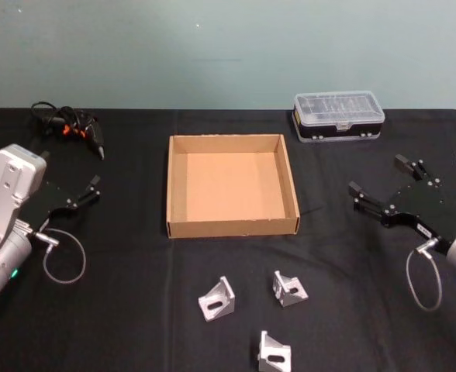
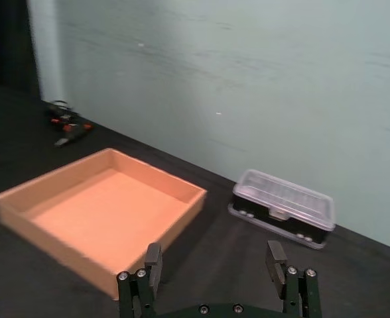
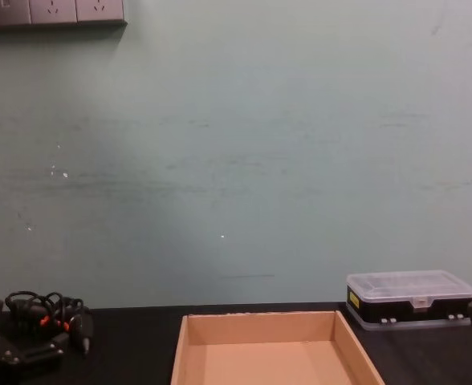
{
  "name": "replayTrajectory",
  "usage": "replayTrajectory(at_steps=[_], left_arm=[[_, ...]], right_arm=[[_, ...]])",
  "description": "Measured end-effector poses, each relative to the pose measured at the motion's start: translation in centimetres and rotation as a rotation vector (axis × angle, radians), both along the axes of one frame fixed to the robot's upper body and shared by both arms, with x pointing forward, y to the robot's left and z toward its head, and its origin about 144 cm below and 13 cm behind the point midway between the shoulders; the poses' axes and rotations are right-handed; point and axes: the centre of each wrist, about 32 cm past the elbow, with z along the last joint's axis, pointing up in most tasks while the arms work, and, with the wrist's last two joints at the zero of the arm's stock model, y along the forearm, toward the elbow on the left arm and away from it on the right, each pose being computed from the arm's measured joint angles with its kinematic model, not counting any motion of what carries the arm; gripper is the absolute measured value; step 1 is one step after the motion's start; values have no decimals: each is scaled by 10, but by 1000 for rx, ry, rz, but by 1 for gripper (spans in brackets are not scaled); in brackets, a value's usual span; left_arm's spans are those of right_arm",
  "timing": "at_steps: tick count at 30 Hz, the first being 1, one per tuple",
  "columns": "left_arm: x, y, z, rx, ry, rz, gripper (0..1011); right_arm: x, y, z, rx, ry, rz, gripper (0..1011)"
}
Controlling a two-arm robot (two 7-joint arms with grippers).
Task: Use one hand to pick up the angle iron from the table and place it into the box.
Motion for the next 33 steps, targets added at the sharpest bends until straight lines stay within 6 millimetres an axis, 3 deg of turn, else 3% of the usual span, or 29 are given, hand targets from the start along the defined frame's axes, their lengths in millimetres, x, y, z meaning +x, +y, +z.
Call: replayTrajectory(at_steps=[7,17,33], left_arm=[[0,0,0,0,0,0,1011],[0,0,0,0,0,0,1011],[0,0,0,0,0,0,1011]], right_arm=[[-15,2,26,43,100,141,1000],[-27,10,45,92,215,280,1000],[-25,34,26,138,435,340,1000]])
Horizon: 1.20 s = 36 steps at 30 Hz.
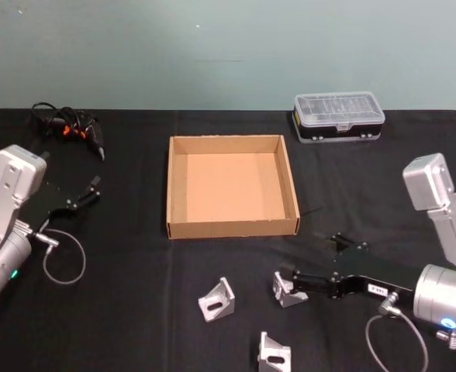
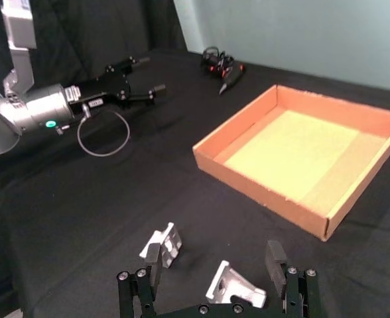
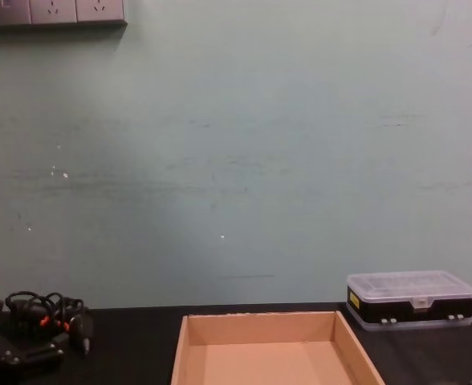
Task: Use one hand to pick up the angle iron from the table and place it into the box.
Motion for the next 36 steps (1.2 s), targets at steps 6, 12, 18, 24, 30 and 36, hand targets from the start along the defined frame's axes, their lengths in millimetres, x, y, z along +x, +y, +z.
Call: replayTrajectory(at_steps=[6,12,18,24,30,36], left_arm=[[0,0,0,0,0,0,1011],[0,0,0,0,0,0,1011],[0,0,0,0,0,0,1011],[0,0,0,0,0,0,1011],[0,0,0,0,0,0,1011],[0,0,0,0,0,0,1011]], right_arm=[[8,4,-3,-19,79,6,1000],[16,6,-3,-43,143,22,1000],[23,10,-3,-73,185,37,1000],[33,16,-3,-118,214,59,1000],[42,24,-1,-153,222,81,1000],[46,29,0,-179,228,94,1000]])
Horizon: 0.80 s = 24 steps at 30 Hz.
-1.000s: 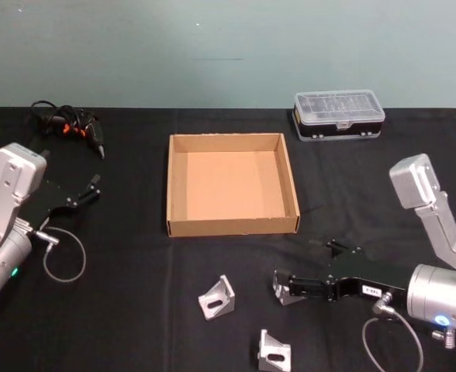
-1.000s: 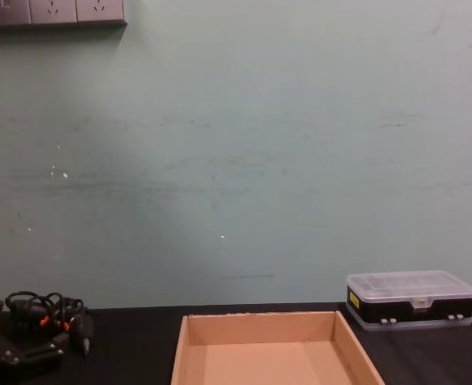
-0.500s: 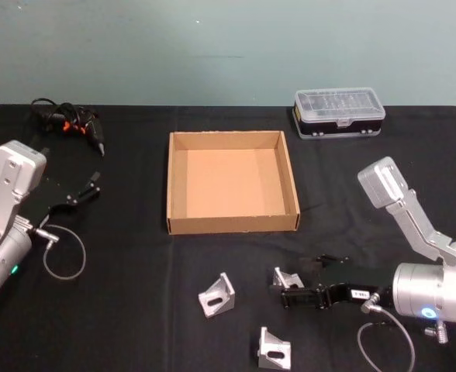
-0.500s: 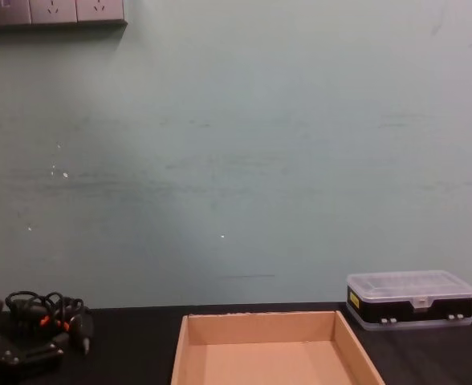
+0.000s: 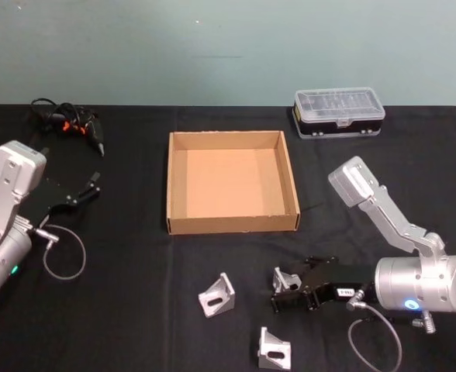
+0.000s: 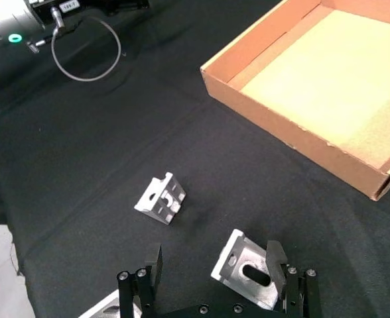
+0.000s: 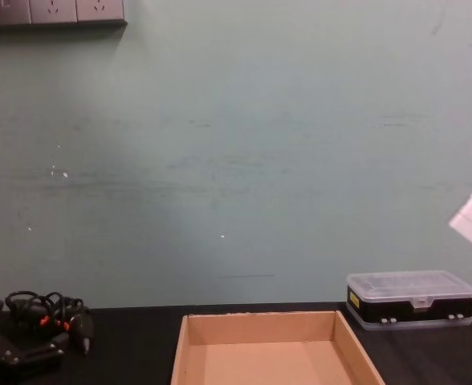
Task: Use one hand to pick up the angle iron from the table and place it into the box.
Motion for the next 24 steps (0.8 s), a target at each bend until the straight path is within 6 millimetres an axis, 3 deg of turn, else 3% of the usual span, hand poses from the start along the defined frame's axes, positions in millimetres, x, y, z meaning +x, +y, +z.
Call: replayTrajectory(at_steps=[12,24], left_arm=[[0,0,0,0,0,0,1012],[0,0,0,0,0,0,1011]], right_arm=[[1,4,-2,-31,3,15,972],[2,5,-5,-40,-13,28,640]])
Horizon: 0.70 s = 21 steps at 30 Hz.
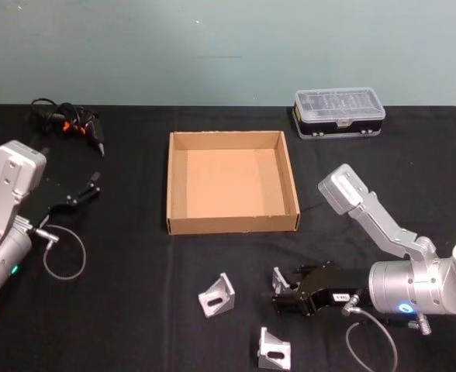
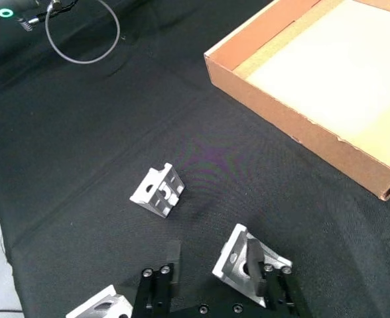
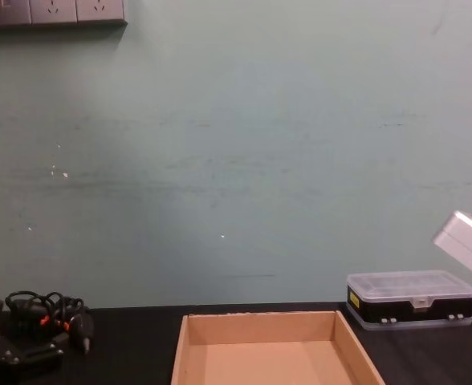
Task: Use one hand to pick up the angle iron from the table and place it into the box.
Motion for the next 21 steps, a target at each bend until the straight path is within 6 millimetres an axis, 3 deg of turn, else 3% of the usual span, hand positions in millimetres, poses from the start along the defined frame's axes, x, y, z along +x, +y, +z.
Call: replayTrajectory(at_steps=[17,21], left_arm=[[0,0,0,0,0,0,1011],[0,0,0,0,0,0,1011]], right_arm=[[1,2,-1,-11,-22,31,94],[1,2,-1,-14,-27,34,86]])
